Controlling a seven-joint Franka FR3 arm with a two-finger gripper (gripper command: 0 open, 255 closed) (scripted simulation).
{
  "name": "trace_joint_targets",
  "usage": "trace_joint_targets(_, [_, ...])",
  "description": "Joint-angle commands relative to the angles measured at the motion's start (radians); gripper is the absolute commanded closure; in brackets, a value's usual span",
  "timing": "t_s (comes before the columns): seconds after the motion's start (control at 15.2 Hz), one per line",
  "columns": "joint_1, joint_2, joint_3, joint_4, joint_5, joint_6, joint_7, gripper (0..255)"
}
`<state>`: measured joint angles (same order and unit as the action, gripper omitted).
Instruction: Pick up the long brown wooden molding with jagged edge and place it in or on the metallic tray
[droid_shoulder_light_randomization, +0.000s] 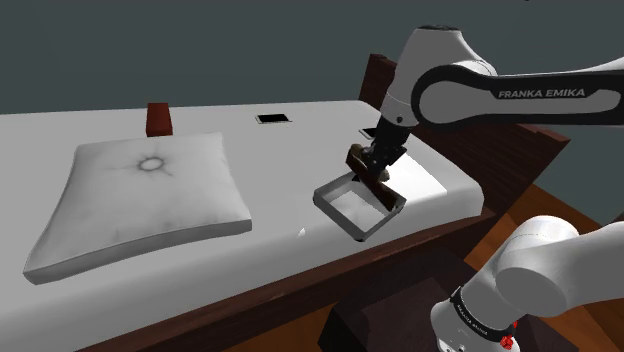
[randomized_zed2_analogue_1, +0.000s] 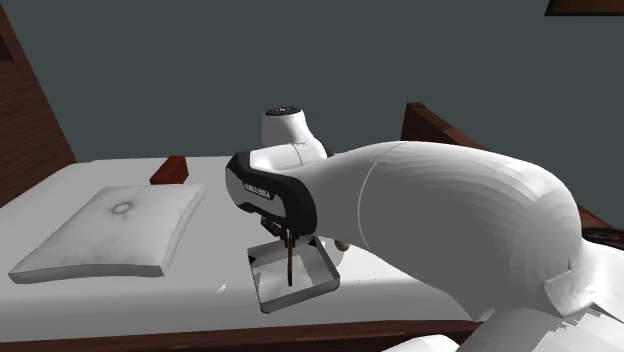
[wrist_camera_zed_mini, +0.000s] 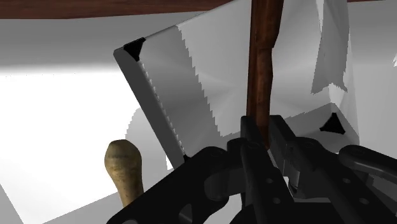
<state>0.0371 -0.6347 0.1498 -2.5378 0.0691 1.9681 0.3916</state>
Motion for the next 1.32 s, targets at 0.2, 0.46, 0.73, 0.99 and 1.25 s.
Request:
trace_joint_targets(0.2, [0.002,0.014,0.006,-0.057,0.004,0.071,0.002,255])
trace_joint_targets(0.46, [0.003,0.027,0.010,-0.092,0.006,0.120,0.003,255])
trace_joint_targets(0.73, [0.002,0.028,0.010,-0.092,0.006,0.120,0.003,255])
trace_joint_targets(0.99, [0.002,0.028,0.010,-0.092,0.006,0.120,0.003,0])
trace_joint_targets(1.25, [0.002,0.027,0.010,-0.092,0.006,0.119,0.002,0])
